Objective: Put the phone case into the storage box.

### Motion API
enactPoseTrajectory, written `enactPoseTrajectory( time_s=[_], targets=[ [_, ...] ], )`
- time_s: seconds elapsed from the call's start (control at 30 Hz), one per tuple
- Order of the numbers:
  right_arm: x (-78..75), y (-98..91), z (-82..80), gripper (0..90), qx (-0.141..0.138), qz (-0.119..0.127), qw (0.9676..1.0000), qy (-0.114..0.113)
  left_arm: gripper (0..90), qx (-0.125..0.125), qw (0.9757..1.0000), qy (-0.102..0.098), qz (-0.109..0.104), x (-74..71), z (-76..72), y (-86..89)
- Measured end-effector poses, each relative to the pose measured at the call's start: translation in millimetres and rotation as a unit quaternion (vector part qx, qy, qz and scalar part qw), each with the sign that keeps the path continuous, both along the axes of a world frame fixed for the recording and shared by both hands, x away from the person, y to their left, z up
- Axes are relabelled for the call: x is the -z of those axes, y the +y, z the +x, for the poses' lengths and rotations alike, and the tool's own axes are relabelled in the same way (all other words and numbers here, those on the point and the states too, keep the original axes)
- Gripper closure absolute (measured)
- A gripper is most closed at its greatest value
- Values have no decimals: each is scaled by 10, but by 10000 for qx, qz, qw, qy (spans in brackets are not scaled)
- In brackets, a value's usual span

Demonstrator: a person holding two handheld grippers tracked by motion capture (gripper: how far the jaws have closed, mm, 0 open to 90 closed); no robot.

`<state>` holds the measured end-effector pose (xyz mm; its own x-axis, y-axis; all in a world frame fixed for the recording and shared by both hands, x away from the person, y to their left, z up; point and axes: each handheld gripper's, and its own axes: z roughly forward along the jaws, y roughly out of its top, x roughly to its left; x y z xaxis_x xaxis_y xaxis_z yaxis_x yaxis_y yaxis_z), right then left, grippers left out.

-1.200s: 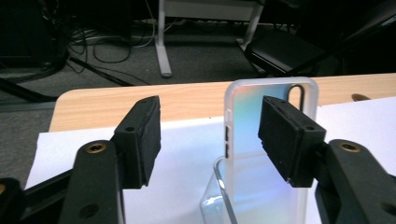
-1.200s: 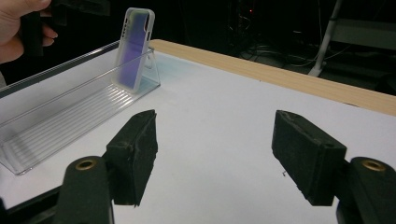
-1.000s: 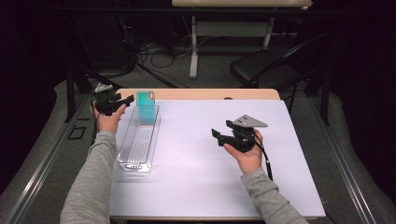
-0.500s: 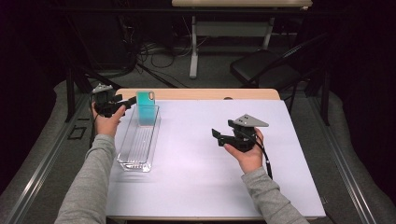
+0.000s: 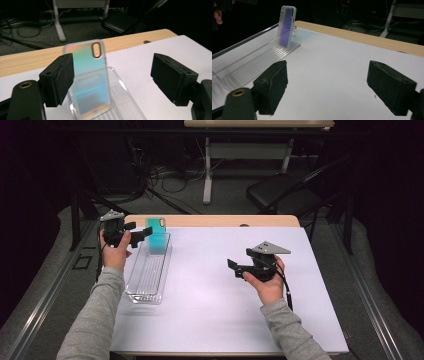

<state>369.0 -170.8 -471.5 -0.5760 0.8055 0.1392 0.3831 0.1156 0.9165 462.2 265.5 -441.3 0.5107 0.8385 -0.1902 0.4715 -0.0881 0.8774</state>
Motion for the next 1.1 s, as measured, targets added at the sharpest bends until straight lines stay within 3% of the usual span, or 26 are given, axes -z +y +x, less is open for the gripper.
enactPoseTrajectory(
  time_s=[0.3,0.53,0.7,0.9,1.1],
  targets=[
    [-35,-5,-26,117,-134,-5,9999,-46,161,413,9990,-83,145,-46,-205,-139],
    [-66,-9,-46,76,-217,60,9997,-10,157,676,9975,-146,112,-62,-376,-218],
    [-70,1,-63,0,-387,-14,9992,66,147,826,9963,-211,132,-71,-488,-255],
    [-78,16,-88,0,-398,-63,9992,75,127,965,9949,-284,83,-77,-603,-270],
    [-103,26,-149,0,-391,-264,9989,-30,107,1081,9934,-382,53,-120,-696,-292]
  ],
)
